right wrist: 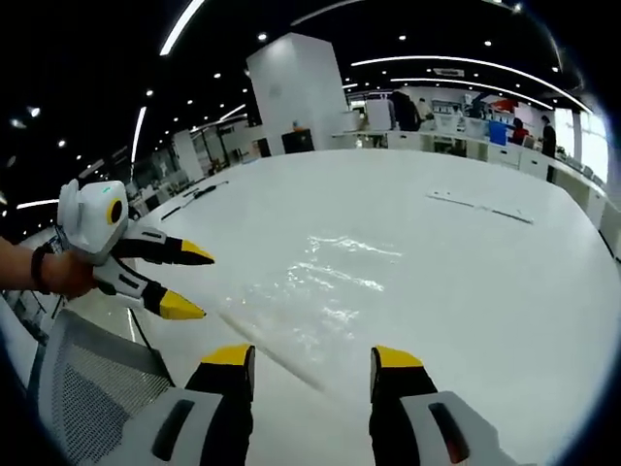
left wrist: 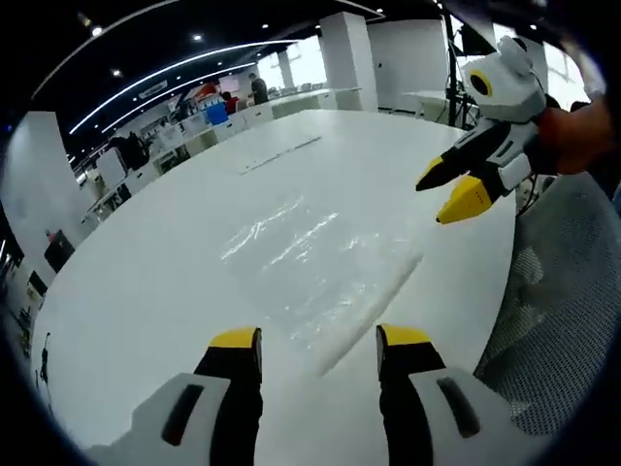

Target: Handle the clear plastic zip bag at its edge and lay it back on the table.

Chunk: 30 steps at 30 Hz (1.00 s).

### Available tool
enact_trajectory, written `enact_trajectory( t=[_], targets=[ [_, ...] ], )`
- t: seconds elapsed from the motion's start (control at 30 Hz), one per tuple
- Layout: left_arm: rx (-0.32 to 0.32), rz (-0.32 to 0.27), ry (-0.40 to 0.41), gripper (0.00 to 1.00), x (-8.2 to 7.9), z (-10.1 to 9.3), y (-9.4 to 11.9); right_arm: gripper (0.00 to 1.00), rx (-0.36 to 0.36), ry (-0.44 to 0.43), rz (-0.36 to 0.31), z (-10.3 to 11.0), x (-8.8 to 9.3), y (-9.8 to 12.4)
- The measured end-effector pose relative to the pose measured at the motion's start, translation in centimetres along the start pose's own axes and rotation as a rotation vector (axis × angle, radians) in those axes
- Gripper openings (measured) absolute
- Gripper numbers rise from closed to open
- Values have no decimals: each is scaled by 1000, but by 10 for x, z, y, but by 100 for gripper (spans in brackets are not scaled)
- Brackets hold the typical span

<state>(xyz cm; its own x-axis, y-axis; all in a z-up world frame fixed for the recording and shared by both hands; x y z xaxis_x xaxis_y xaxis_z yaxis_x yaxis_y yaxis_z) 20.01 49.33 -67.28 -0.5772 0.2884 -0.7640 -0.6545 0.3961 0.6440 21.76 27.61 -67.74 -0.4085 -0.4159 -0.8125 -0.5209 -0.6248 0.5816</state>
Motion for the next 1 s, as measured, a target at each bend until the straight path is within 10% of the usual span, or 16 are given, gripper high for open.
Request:
enact_trajectory(
  t=[1.0],
  targets=[
    [57,-37,102,68,22,5,23,65,68,-54,-7,-17,35,56]
  ],
)
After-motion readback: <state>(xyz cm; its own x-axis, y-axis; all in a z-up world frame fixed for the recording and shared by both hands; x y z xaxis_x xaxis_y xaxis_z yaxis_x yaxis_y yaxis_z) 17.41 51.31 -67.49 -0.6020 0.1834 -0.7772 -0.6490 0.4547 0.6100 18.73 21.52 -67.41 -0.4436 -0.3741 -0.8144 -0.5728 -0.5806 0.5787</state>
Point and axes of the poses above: the point that each gripper's makers call its tool centre point, and the gripper's own axes: y roughly backward along the fingers, z roughly to its left, x roughly out of its underside, the point moved 6 cm from there along y, roughly backward along the fingers, and after that the axes turned 12 degrees about y, right-handed, at the moved point
